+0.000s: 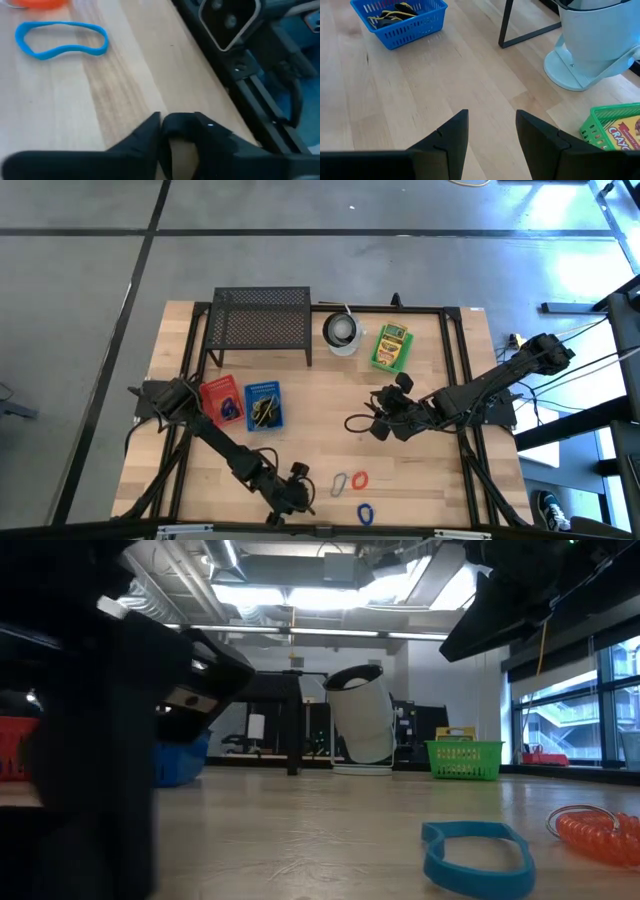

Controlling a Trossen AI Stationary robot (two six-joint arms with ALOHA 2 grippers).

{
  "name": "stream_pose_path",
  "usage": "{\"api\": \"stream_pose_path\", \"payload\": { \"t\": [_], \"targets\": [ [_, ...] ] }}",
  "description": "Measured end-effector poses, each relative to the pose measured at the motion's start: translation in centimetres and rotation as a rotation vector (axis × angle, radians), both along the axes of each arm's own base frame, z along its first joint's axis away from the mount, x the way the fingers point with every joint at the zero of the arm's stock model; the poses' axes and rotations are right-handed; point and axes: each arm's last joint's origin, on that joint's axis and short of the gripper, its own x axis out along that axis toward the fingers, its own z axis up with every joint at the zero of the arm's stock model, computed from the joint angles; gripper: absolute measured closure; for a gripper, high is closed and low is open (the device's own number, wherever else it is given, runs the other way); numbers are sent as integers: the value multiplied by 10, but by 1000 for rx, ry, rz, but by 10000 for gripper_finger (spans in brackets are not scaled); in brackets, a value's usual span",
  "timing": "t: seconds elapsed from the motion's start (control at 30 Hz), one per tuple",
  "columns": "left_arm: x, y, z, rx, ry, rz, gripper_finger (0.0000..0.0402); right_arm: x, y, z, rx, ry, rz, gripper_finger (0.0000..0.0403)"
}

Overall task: Pick & Place Office Desk Supplies
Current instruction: Put the black rubber band into the blue bin

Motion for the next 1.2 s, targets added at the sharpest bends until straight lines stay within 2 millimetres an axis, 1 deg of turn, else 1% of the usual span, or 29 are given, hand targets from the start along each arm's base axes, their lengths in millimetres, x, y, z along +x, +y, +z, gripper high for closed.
{"api": "stream_pose_path", "payload": {
  "t": [0.17,0.2,0.3,0.37,0.43,0.5,0.67,0.8,0.97,1.1,1.2],
  "targets": [
    [0,-1,0,-12,3,-28,385,0,0,0,-9,-4,-7,237],
    [0,-1,1,-14,1,-35,392,0,0,0,-10,-5,-8,237],
    [0,1,5,-19,-2,-38,393,0,0,0,-11,-5,-8,237],
    [0,4,13,12,-19,-49,395,0,0,0,-11,-5,-9,237],
    [0,7,28,44,-79,-55,396,0,0,0,-11,-5,-9,237],
    [0,11,44,117,-155,-39,396,0,0,0,-11,-5,-9,237],
    [-5,25,88,391,-361,13,395,0,0,0,-12,-5,-8,237],
    [-9,37,122,535,-471,47,395,0,0,0,-12,-5,-8,237],
    [-12,66,160,564,-522,89,396,0,0,0,-14,-3,-7,237],
    [-13,91,180,530,-537,101,397,0,0,0,-20,1,-2,237],
    [-10,103,188,489,-554,55,397,0,0,0,-22,2,-1,237]
  ]
}}
